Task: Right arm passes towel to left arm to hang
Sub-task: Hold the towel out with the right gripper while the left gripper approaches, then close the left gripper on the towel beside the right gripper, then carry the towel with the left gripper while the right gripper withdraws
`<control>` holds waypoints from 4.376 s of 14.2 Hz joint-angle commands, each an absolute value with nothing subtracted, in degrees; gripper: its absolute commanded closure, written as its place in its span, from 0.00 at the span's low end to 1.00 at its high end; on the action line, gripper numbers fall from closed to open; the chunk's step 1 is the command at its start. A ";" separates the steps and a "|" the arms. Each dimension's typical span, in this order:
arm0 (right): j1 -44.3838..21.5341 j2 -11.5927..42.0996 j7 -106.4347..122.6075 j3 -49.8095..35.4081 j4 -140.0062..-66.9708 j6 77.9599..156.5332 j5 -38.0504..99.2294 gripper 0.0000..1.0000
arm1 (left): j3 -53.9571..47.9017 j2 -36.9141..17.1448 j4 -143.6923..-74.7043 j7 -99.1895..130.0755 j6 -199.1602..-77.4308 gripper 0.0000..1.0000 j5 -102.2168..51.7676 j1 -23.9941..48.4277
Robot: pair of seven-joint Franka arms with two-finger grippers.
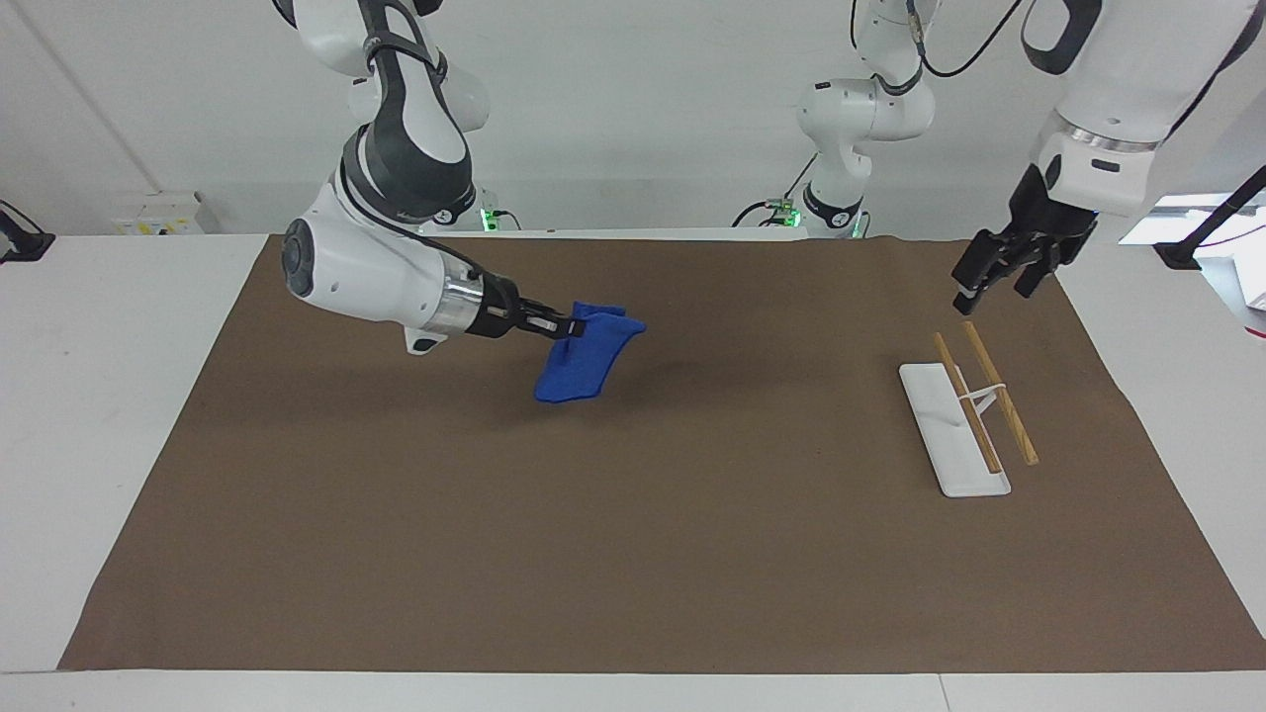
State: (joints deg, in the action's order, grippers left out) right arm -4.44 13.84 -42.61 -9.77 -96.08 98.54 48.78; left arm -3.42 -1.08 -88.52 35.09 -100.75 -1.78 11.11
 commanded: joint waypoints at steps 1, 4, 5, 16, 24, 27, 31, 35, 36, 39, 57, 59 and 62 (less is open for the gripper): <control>-5.70 13.27 -50.33 -9.76 -96.85 102.73 54.64 1.00 | -2.90 1.23 -92.55 50.74 -104.15 0.00 -2.46 16.15; -7.99 13.27 -56.14 -9.76 -97.21 106.69 59.23 1.00 | -2.90 1.49 -96.05 70.33 -109.58 0.00 -4.22 22.04; -9.22 13.27 -58.51 -9.76 -97.21 108.27 60.98 1.00 | -2.90 1.67 -97.11 76.06 -111.25 0.00 -4.13 23.54; -14.41 13.36 -64.50 -9.76 -97.47 114.87 66.01 1.00 | -2.90 -7.99 -97.56 78.34 -123.13 0.00 -3.87 27.94; -14.59 13.45 -65.39 -9.76 -97.47 114.96 66.01 1.00 | -2.90 -10.46 -93.34 66.71 -112.15 0.12 -3.51 29.97; -14.59 13.45 -65.21 -9.67 -97.47 114.96 65.92 1.00 | -2.90 -9.93 -94.04 66.62 -110.84 0.19 -3.60 31.81; -14.59 13.45 -65.04 -9.67 -97.47 115.05 65.92 1.00 | -2.90 -9.76 -93.96 66.80 -107.50 0.27 -3.95 31.73; -14.59 13.45 -64.95 -9.67 -97.47 114.96 65.83 1.00 | -2.90 -9.67 -93.52 66.97 -104.95 0.41 -4.30 31.73; -14.59 13.45 -64.95 -9.67 -97.47 115.05 65.83 1.00 | -2.90 -9.67 -93.52 67.58 -104.85 0.50 -4.74 31.73; -14.59 13.45 -64.86 -9.67 -97.56 115.05 65.83 1.00 | -2.90 -9.76 -93.43 68.29 -105.12 0.80 -6.24 31.38; -12.67 12.04 -33.80 -9.14 -97.38 112.07 24.86 0.01 | 1.49 -9.23 -87.45 56.38 -102.65 1.00 11.07 22.87; -7.85 11.87 -24.83 -9.23 -97.21 109.35 14.11 0.01 | 1.49 -9.14 -88.33 48.99 -102.92 1.00 13.09 19.27; -0.03 9.85 -12.16 -9.14 -96.77 103.37 4.79 0.01 | 1.41 -7.30 -93.58 40.89 -106.77 1.00 13.18 13.73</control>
State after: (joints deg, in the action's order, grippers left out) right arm -4.86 12.38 -19.50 -8.54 -96.36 106.50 10.14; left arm 2.03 -9.58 -89.00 45.25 -104.09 12.10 16.64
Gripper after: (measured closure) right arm 0.004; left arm 0.965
